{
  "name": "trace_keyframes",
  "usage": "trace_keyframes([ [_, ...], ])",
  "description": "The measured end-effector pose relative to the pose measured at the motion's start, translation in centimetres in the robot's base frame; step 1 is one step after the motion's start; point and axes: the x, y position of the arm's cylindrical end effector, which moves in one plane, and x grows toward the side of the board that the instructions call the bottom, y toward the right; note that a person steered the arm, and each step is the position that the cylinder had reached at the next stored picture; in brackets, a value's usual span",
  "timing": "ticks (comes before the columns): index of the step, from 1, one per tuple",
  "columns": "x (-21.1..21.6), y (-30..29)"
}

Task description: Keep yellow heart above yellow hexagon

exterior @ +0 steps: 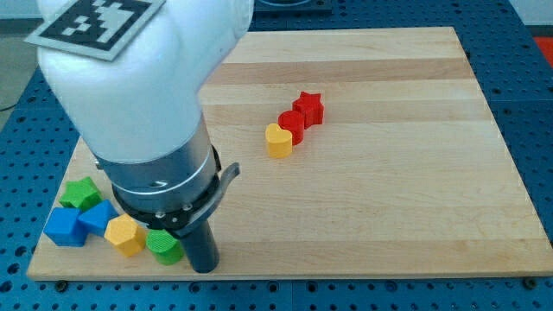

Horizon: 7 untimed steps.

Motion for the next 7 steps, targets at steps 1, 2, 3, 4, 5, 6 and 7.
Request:
trace_keyframes([
  [1,-0.7,-1.0],
  [2,-1.4,-1.9],
  [3,-1.5,-2.3],
  [4,-1.5,-2.3],
  [5,-1.9,0.6],
  [6,-2.7,7.9],
  [7,-8.4,14.4],
])
